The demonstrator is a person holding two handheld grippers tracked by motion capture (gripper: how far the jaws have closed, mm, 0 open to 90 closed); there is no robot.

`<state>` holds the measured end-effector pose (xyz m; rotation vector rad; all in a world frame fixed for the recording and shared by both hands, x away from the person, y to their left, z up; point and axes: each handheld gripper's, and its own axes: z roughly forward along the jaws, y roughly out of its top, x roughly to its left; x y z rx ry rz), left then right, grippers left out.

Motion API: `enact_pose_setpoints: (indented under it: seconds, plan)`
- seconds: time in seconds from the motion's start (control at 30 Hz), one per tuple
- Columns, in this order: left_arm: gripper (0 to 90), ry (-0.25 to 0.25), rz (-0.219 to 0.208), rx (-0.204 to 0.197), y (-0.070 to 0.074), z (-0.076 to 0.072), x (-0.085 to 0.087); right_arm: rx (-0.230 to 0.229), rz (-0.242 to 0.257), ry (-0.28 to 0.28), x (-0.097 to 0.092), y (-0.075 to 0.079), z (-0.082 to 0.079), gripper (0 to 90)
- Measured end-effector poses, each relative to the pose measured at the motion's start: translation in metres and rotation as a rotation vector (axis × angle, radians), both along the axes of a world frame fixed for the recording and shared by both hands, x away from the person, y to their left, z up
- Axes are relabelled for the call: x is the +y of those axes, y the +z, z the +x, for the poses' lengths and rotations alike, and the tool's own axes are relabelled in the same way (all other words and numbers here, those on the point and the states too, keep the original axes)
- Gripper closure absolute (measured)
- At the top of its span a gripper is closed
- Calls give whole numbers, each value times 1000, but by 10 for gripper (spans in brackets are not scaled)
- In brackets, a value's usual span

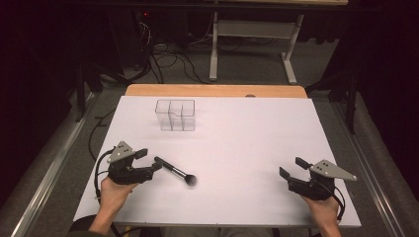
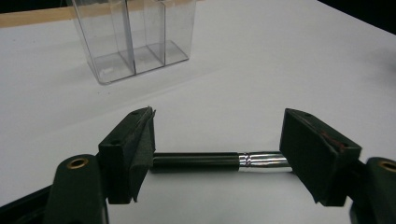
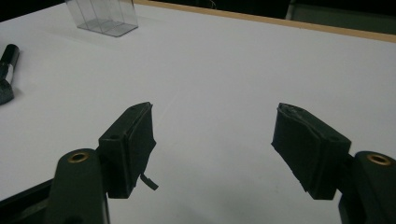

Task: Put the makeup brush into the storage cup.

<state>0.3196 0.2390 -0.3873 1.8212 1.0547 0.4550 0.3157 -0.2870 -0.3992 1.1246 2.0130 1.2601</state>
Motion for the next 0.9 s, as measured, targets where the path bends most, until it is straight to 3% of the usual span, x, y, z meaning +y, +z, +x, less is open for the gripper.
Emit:
enact_pose_setpoints:
  seconds: [0.9]
  plan:
    - [263,-16,-1,0,2,0,-3,-14,-31,19,4,1,-3,312]
